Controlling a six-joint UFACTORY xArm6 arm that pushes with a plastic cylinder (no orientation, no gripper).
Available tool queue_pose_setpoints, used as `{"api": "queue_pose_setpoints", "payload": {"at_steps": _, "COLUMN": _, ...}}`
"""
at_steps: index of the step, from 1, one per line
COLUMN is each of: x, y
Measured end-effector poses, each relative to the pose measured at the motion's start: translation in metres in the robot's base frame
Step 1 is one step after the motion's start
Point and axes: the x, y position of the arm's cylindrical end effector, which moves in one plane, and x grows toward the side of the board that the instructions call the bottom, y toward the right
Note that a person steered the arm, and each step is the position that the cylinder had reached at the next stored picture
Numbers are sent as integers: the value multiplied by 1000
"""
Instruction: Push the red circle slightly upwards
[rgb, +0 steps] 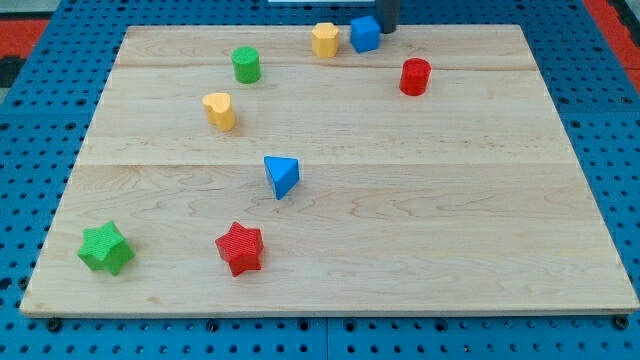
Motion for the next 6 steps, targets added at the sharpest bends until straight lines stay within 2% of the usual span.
{"api": "queue_pose_setpoints", "payload": {"at_steps": 2, "x": 38, "y": -8}}
{"api": "queue_pose_setpoints", "payload": {"at_steps": 3, "x": 77, "y": -7}}
{"api": "queue_pose_setpoints", "payload": {"at_steps": 4, "x": 142, "y": -23}}
{"api": "queue_pose_setpoints", "payload": {"at_steps": 5, "x": 156, "y": 32}}
{"api": "queue_pose_setpoints", "payload": {"at_steps": 6, "x": 130, "y": 49}}
